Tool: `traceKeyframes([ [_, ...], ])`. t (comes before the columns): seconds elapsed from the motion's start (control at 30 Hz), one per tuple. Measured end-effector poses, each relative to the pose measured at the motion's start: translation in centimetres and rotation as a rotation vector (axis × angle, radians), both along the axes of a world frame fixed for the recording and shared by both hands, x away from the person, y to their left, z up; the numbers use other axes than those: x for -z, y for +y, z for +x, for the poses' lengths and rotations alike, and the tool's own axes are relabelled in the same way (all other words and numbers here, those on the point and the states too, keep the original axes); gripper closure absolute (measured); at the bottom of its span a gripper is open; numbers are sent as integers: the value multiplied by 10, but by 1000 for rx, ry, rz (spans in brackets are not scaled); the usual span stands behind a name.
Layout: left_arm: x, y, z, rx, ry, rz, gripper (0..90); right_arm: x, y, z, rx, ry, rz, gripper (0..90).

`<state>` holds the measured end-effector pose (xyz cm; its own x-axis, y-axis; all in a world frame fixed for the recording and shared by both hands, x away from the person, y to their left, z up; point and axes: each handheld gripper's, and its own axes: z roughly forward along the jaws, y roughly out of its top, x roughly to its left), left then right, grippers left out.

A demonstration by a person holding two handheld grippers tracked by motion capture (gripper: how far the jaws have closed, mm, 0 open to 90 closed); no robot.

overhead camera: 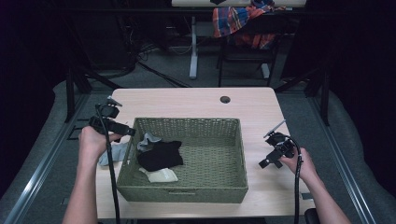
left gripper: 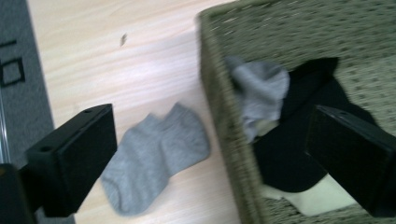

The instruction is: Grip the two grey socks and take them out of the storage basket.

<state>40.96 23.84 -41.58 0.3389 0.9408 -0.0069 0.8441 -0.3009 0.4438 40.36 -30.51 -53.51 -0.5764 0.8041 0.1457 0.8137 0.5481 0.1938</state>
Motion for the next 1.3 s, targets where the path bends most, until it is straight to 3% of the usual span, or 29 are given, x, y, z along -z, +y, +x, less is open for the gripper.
traceKeyframes([
  [0.07, -3, -11, 0, 23, -9, 9, 1, 0, 0, 0, 3, 10, -2, 83],
  [0.13, -2, -21, 1, 49, -11, 19, 1, 4, 1, -2, 37, -15, 31, 83],
  [0.17, -2, -26, 2, 61, -9, 23, 0, 1, 1, -1, 10, 6, 5, 83],
  [0.2, -1, -30, 3, 70, -6, 24, 0, 2, 1, -2, 26, -4, 14, 83],
  [0.3, 2, -41, 6, 109, -8, 18, 0, -1, 0, 0, -11, 15, -15, 83],
  [0.4, 6, -50, 10, 134, 5, 26, 0, 2, 1, -2, 21, 0, 10, 83],
  [0.7, 25, -67, 24, 171, 58, 42, 6, 2, 1, -1, 15, 5, 7, 83],
  [0.83, 34, -69, 29, 192, 83, 37, 167, 0, 0, 0, -11, 19, -16, 83],
  [0.9, 39, -69, 31, 183, 90, 51, 180, 1, 0, 0, -3, 16, -9, 83],
  [1.0, 43, -68, 33, 167, 102, 64, 269, 2, 1, -2, 23, 0, 10, 83],
  [1.07, 46, -68, 34, 166, 109, 72, 330, 0, 0, 0, -10, 20, -13, 83],
  [1.3, 55, -69, 36, 152, 118, 121, 449, 1, 0, 0, -5, 17, -11, 84],
])
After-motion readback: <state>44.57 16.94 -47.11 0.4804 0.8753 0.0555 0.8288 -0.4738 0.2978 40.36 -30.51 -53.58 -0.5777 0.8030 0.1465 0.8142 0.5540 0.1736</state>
